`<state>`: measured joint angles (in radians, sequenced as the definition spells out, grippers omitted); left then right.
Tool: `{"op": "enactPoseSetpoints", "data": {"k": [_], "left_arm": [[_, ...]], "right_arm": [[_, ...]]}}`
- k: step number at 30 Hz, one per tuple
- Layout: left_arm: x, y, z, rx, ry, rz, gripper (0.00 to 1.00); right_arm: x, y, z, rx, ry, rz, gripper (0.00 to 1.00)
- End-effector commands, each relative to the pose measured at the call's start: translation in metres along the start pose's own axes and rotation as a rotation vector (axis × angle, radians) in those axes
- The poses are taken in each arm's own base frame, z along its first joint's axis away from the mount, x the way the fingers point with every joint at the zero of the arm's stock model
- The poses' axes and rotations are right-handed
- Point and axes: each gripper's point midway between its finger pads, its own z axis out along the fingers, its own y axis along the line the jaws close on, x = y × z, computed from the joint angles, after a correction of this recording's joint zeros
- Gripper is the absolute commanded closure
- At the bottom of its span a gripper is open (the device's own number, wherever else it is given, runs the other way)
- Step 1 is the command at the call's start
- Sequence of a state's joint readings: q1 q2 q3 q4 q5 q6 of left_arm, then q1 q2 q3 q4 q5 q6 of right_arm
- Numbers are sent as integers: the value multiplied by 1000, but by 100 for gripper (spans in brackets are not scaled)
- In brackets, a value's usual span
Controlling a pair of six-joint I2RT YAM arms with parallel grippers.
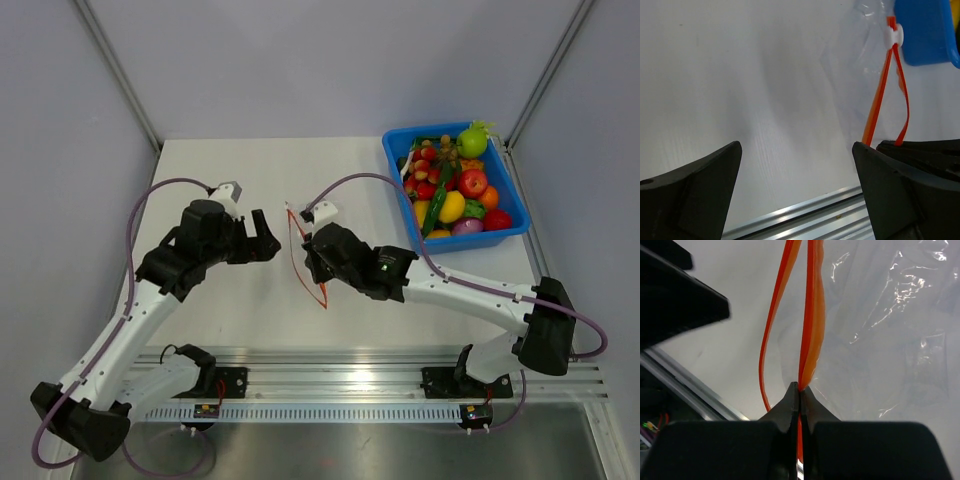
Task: Place the food in the zip-top bag and seal the zipper
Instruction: Pick up the zipper food storage bag at the center of the board, then open the zipper of the food storage bag.
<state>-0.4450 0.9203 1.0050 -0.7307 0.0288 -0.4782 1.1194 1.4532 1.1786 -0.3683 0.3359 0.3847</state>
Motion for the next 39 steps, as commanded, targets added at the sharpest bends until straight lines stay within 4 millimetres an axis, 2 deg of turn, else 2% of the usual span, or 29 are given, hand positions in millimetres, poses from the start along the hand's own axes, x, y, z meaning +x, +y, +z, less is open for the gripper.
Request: {"op": "enactPoseSetpoints", "data": {"k": [1, 2, 6, 14, 19, 26, 34, 39], "left_arm": [[-12, -39, 7, 208, -26, 8, 4], [-14, -44, 6, 233, -31, 7, 5], [-18, -57, 1, 299, -45, -1, 8], [7, -64, 6, 357, -15, -60, 14], [13, -63, 8, 344, -15, -70, 18], [19, -76, 10, 351, -15, -57, 22], [29, -52, 29, 219, -8, -71, 37], [37, -44, 41, 180, 15, -78, 45]], "right_arm": [[-45, 25, -16, -122, -72, 52, 100], [-52, 26, -19, -123, -76, 63, 100], [-57, 27, -19, -131, -69, 121, 100], [-52, 24, -9, -130, -36, 226, 100], [-47, 24, -3, -122, -15, 244, 100], [-42, 22, 7, -92, 11, 255, 100], [-42, 18, 4, -94, -1, 284, 100], [-46, 18, 1, -112, -13, 305, 100]]}}
